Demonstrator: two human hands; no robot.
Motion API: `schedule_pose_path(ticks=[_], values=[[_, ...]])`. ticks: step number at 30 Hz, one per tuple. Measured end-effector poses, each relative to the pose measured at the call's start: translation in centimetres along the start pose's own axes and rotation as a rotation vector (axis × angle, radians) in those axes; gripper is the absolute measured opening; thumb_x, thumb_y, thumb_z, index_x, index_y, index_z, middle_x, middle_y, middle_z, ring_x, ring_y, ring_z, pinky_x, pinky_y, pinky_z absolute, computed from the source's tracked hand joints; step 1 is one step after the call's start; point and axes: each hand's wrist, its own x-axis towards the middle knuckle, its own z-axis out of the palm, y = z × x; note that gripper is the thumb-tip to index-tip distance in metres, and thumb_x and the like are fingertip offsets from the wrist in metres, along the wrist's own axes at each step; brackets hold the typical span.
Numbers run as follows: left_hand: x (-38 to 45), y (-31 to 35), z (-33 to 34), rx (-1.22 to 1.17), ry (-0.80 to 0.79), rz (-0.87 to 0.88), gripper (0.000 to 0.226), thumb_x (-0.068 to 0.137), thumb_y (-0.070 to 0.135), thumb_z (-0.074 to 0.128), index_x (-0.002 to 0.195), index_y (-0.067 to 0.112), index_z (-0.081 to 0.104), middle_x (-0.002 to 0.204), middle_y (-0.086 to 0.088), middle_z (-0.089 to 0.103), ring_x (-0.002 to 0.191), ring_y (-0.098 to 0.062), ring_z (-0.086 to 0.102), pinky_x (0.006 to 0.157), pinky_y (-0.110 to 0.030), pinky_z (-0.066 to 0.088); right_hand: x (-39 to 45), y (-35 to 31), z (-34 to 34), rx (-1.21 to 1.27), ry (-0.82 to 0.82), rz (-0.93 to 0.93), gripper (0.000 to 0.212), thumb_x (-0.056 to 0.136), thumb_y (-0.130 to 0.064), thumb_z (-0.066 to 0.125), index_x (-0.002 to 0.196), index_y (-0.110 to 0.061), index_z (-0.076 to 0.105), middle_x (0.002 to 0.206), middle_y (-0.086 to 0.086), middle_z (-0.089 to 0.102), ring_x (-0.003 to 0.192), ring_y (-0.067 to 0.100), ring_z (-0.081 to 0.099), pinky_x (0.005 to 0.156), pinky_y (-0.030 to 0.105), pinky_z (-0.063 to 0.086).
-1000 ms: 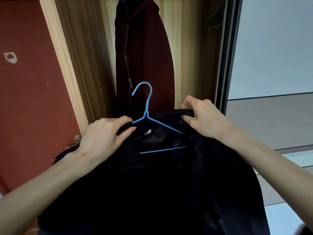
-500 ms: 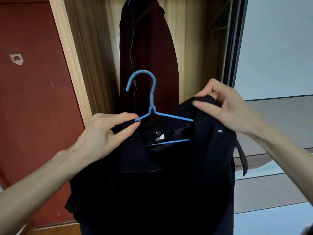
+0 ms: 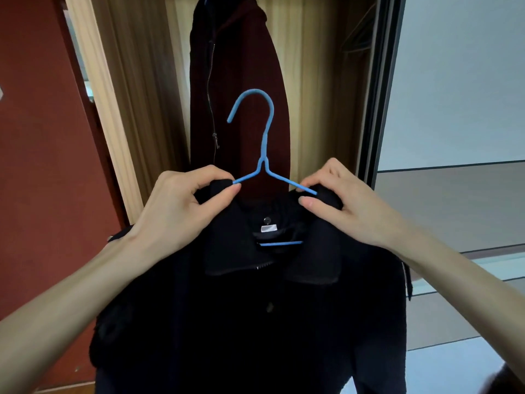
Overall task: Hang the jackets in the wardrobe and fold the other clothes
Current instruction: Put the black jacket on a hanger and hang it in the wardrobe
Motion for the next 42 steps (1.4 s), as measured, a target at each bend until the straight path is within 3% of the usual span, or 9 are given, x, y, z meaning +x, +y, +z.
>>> schedule_pose_path(ticks=[4,9,16,24,27,30,34,38,42], values=[[0.7,0.2,0.6,0.002,-0.017,0.026,0.012,0.097,0.022,0.071,0.102,0.013,0.077,0.080,0.019,0.070,0.076,-0.001,0.070,0.063,-0.012,0.048,-0.2,0.5,0.7,-0.077,0.094,-0.019,0.035,0.102,-0.058,0.048,0.100,-0.026,0.062,0.087,-0.012,0.059,0.080,0.010,0.060,0.070,0.027,0.047],[1.1,0.0,1.3,-0.048,-0.077,-0.003,0.013,0.098,0.026,0.069,0.101,0.015,0.075,0.075,0.022,0.068,0.070,-0.002,0.069,0.060,-0.010,0.045,0.0,-0.1,0.0,-0.123,0.133,-0.118,0.034,0.108,-0.043,0.048,0.078,-0.027,0.046,0.063,-0.006,0.043,0.058,0.020,0.045,0.056,0.031,0.039],[1.4,-2.2,0.6,0.153,-0.192,0.063,0.015,0.098,0.045,0.057,0.105,0.034,0.065,0.072,0.009,0.064,0.056,-0.012,0.059,0.052,-0.030,0.044,0.1,1.1,-1.9,0.074,0.161,-0.030,0.033,0.106,-0.034,0.058,0.080,-0.014,0.062,0.062,0.000,0.047,0.055,0.020,0.040,0.054,0.025,0.032],[2.2,-2.3,2.2,0.177,-0.402,0.031,0.021,0.098,0.053,0.055,0.109,0.036,0.062,0.103,0.016,0.054,0.095,-0.009,0.060,0.077,-0.031,0.052,-1.0,2.3,-1.2,0.098,0.165,0.023,0.029,0.101,-0.040,0.062,0.082,-0.019,0.063,0.066,0.001,0.052,0.055,0.024,0.041,0.054,0.036,0.035],[3.5,-1.8,4.2,0.125,-0.475,0.008,0.032,0.103,0.053,0.043,0.094,0.032,0.066,0.094,0.011,0.057,0.091,-0.011,0.059,0.079,-0.037,0.052,-1.1,2.4,-1.2,0.094,0.166,0.031,0.027,0.099,-0.045,0.061,0.084,-0.023,0.064,0.069,0.000,0.056,0.055,0.025,0.042,0.052,0.033,0.035],[3.6,-1.5,5.8,0.072,-0.443,0.031,0.039,0.109,0.038,0.040,0.077,0.025,0.057,0.075,0.007,0.055,0.083,-0.017,0.054,0.077,-0.037,0.046,-1.3,2.8,-1.6,0.092,0.176,0.040,0.023,0.098,-0.044,0.065,0.083,-0.027,0.062,0.072,-0.002,0.059,0.059,0.027,0.048,0.056,0.042,0.040],[3.7,-1.1,7.0,-0.048,-0.377,-0.017,0.041,0.110,0.030,0.044,0.074,0.016,0.055,0.067,-0.001,0.053,0.074,-0.024,0.053,0.068,-0.031,0.043,-1.5,4.0,-3.0,0.086,0.225,-0.002,0.026,0.093,-0.046,0.070,0.081,-0.024,0.061,0.067,-0.002,0.049,0.060,0.018,0.047,0.057,0.029,0.039],[4.4,-1.1,7.7,-0.092,-0.330,-0.038,0.041,0.110,0.029,0.046,0.073,0.013,0.055,0.065,-0.004,0.053,0.067,-0.024,0.051,0.064,-0.026,0.040,-2.3,6.3,-4.7,-0.098,0.113,-0.021,0.044,0.097,-0.066,0.053,0.075,-0.029,0.050,0.063,-0.003,0.048,0.057,0.016,0.047,0.053,0.030,0.039],[5.4,-0.9,8.2,-0.084,-0.346,-0.044,0.039,0.109,0.032,0.047,0.076,0.015,0.058,0.067,-0.005,0.055,0.068,-0.025,0.053,0.066,-0.037,0.045,-3.7,7.5,-4.7,-0.189,0.037,0.050,0.034,0.090,-0.080,0.046,0.092,-0.046,0.043,0.060,-0.002,0.054,0.058,0.014,0.057,0.056,0.031,0.047]])
